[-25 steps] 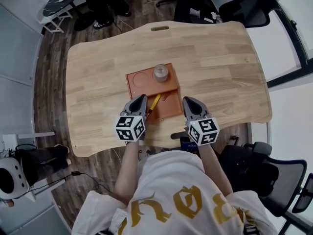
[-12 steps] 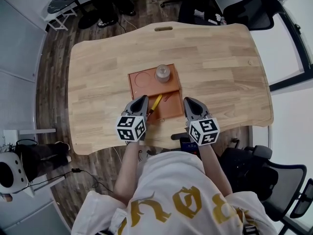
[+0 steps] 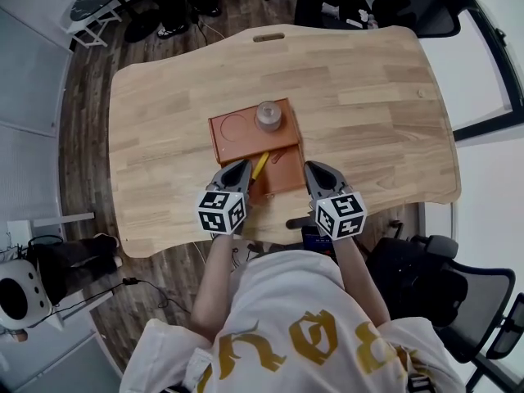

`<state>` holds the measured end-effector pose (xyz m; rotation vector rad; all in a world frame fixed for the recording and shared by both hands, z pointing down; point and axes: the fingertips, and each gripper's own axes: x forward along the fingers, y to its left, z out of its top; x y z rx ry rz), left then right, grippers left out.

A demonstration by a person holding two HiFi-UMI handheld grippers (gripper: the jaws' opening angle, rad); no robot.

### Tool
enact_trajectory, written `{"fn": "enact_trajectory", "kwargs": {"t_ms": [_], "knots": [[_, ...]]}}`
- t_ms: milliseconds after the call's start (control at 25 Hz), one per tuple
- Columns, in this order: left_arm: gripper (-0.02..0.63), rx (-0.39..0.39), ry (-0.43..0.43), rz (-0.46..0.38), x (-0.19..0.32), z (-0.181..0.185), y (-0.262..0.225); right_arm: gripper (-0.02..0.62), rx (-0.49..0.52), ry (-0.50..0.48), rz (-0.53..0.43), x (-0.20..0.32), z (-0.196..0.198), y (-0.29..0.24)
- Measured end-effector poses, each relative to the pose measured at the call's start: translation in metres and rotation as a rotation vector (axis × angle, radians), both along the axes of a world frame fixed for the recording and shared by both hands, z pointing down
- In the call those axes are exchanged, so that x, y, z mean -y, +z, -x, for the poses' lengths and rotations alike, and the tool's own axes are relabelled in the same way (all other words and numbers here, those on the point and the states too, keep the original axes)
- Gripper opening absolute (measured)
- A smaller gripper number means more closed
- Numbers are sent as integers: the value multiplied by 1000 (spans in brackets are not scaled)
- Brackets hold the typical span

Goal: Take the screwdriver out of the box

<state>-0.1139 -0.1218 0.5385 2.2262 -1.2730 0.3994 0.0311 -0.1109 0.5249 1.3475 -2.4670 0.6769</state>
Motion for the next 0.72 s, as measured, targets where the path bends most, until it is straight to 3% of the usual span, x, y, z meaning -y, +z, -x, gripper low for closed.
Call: {"fn": "enact_trajectory", "kwargs": {"t_ms": [360,600,720], "knots": [[12,48,57,109,-8,-6,35,11,-12,-36,57,-4,8,21],[12,158,127,161,-9,-14,55,11,-61,-87,93,-3,8,36],[12,174,158,200,-10,-20,66,12,-51,-86,113,0,5,41]]}}
